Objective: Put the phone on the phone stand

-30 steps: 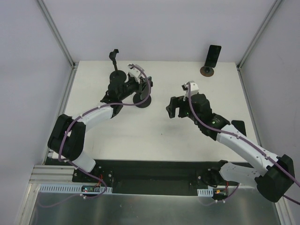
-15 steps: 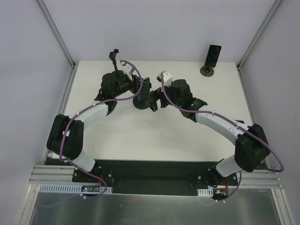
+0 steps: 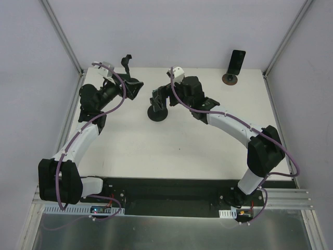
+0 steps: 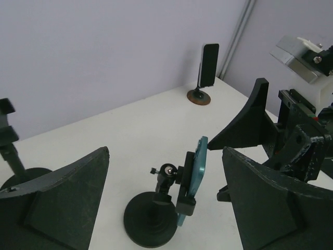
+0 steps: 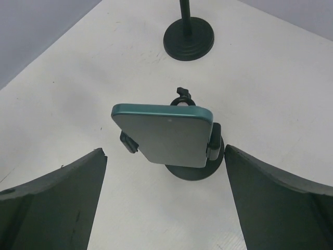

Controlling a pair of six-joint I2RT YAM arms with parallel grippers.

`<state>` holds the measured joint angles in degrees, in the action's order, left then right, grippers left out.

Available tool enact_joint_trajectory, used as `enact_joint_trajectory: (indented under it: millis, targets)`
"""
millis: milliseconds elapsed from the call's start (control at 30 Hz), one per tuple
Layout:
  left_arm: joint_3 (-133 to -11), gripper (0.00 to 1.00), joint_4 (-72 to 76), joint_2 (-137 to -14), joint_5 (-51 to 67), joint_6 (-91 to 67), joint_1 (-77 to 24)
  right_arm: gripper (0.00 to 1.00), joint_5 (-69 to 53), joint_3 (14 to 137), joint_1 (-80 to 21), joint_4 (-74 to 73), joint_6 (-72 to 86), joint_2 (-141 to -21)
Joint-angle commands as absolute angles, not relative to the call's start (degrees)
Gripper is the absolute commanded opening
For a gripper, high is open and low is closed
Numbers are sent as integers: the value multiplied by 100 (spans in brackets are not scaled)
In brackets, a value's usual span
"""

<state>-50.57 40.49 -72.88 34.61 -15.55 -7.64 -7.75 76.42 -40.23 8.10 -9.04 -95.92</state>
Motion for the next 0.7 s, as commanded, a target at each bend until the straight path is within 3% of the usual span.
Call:
enact_joint_trajectory:
  millis: [0,400,467,667]
  targets:
    - [-4843,87,4315,-7172,3876,-2022,-440,97,-466,8111,-4113,1169,-835,-9791]
    - [-4720,87,4342,-7154,3867,-2048,-202,97,614,8534,-4421,1160,-922,-10266]
    - [-4711,87,4350,-7163,3858,-2048,-202,89,843,8499,-4465,1204,-958,-10257]
    - [-4711,86,4359,-7233,3858,-2057,-185,46,1212,8446,-4456,1485,-914,-10266]
